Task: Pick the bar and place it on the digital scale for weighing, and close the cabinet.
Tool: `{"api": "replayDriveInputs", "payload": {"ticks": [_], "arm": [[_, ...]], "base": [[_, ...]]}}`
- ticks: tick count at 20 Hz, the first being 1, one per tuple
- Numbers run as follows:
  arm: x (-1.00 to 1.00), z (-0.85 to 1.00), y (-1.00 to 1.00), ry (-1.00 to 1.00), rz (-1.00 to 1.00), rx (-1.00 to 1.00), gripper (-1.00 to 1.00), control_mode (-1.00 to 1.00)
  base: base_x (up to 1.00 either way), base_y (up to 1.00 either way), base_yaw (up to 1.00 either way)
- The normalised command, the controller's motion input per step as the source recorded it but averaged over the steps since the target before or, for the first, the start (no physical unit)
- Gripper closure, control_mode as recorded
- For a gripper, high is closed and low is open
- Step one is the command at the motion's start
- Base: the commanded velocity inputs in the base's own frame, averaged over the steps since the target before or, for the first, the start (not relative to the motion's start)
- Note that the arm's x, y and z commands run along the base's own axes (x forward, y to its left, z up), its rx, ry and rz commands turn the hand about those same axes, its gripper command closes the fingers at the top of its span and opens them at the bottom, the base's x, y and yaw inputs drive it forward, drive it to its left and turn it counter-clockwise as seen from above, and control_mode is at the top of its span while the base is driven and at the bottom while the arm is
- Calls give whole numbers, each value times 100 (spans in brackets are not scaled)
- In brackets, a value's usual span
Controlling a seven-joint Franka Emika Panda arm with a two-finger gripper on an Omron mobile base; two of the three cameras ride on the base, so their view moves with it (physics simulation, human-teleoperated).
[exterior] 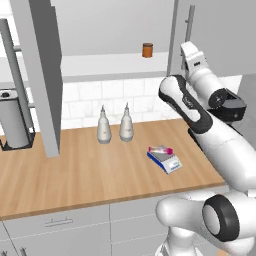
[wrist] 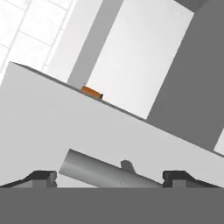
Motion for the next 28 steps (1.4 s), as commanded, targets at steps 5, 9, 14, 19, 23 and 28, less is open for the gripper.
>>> {"api": "replayDriveInputs", "payload": {"ticks": [5,9,14,19,23,28], "arm": [[54,37,0,0,-4,0,-100,-100],[43,31,-5,0,-3,0,-100,-100],[51,36,-11,5,-1,0,-100,-100],[58,36,-7,10,0,0,-100,-100],[70,7,-3,18,0,0,-100,-100],[2,-15,-4,2,0,0,-100,-100]], "base": [[0,0,0],[0,0,0],[0,0,0],[0,0,0],[0,0,0],[0,0,0]]}}
